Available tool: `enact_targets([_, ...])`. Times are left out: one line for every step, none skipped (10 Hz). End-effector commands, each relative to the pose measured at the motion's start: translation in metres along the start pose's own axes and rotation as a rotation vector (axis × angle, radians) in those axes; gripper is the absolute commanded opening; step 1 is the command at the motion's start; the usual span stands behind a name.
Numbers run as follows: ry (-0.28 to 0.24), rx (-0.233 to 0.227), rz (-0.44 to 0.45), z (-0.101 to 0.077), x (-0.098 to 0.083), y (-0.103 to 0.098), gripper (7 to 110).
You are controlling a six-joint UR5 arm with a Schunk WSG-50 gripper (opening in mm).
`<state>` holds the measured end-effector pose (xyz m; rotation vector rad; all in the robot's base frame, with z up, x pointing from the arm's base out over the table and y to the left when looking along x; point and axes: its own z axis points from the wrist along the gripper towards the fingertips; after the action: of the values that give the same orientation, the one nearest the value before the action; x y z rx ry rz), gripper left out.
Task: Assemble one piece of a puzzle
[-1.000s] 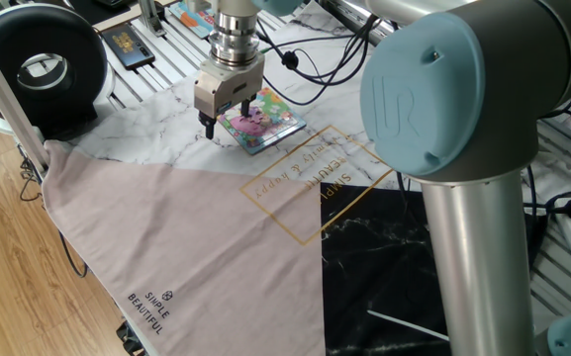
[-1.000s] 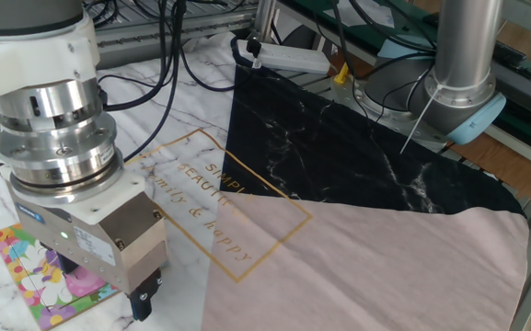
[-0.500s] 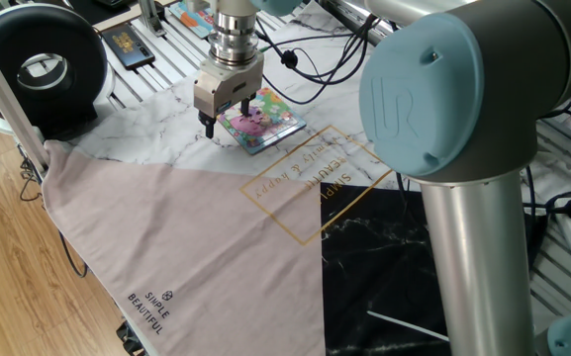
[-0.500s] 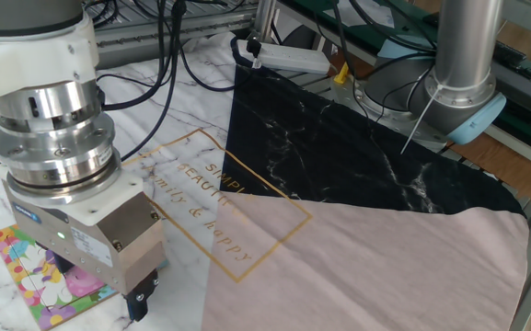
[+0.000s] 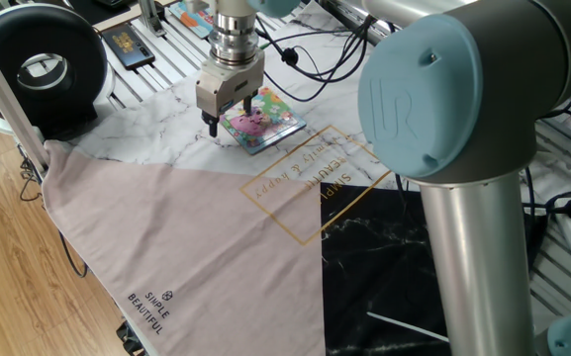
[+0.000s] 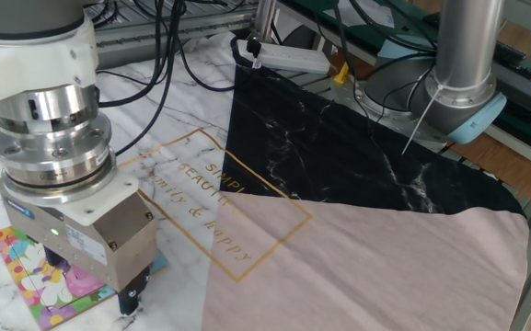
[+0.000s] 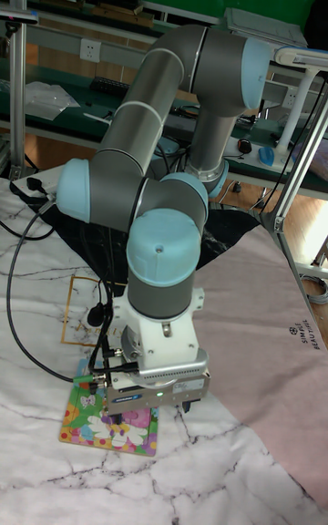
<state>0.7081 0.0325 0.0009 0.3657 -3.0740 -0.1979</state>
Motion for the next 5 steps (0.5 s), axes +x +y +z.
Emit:
enact_targets([0.002, 0.001, 0.003, -0.005, 0.002, -0.001, 88])
enact_targets([0.000, -0.012, 0.007, -0.006, 0.002, 0.003, 88])
enact_targets([-0.008, -0.050, 0.017, -0.006, -0.001, 0.013, 88])
enact_targets([-0.012, -0.074, 0.023, -0.006, -0.002, 0.019, 88])
enact_targets([0.000, -0.091, 0.027, -0.007, 0.001, 0.023, 88])
